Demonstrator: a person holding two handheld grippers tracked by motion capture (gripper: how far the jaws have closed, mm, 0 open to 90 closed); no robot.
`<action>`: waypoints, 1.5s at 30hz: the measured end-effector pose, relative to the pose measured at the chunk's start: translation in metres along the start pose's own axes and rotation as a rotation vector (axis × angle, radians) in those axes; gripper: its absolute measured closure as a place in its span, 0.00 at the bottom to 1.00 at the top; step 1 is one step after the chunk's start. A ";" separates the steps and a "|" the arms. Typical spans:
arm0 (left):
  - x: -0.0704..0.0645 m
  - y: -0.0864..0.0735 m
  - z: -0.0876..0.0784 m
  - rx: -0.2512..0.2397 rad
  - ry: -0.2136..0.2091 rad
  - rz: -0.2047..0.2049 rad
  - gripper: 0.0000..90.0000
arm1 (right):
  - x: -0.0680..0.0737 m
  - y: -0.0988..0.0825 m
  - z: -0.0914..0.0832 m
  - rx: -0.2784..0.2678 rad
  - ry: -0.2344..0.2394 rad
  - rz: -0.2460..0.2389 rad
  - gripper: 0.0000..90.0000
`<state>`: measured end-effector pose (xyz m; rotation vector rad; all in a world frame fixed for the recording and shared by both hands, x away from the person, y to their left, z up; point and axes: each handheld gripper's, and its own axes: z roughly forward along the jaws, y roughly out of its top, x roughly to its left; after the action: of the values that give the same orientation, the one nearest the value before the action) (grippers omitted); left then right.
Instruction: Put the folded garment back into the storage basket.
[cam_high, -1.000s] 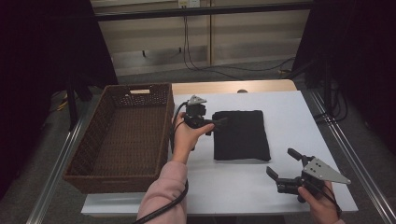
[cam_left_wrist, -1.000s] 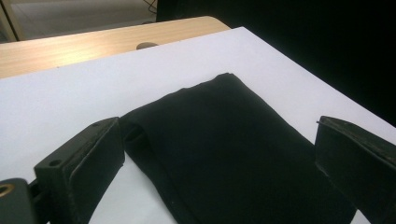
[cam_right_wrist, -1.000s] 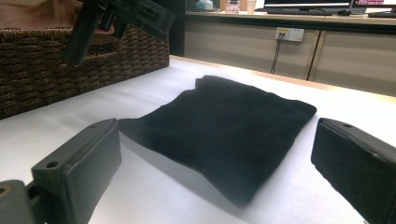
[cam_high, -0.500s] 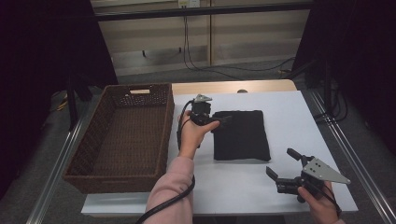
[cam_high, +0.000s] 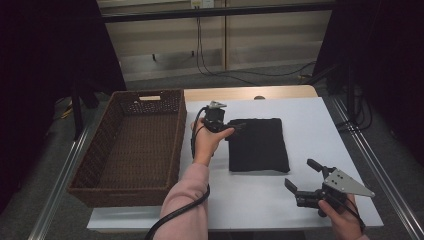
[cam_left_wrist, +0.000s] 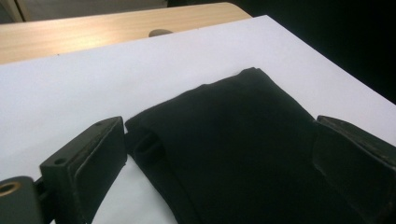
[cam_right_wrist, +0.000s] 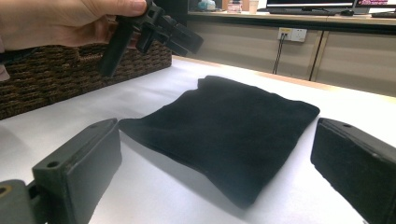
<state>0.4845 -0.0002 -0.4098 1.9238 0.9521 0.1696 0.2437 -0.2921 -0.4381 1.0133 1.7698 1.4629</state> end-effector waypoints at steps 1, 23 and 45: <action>0.000 0.000 0.000 0.000 0.000 0.000 0.05 | 0.000 0.000 0.000 0.000 0.000 0.000 0.02; 0.011 -0.003 0.023 0.048 0.027 -0.015 0.05 | 0.000 0.000 0.001 -0.003 0.004 0.001 0.01; 0.016 -0.012 0.042 0.081 0.067 -0.044 0.14 | 0.000 0.000 0.001 -0.004 0.008 -0.001 0.02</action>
<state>0.5088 -0.0156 -0.4457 1.9797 1.0591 0.1732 0.2445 -0.2918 -0.4379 1.0057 1.7725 1.4710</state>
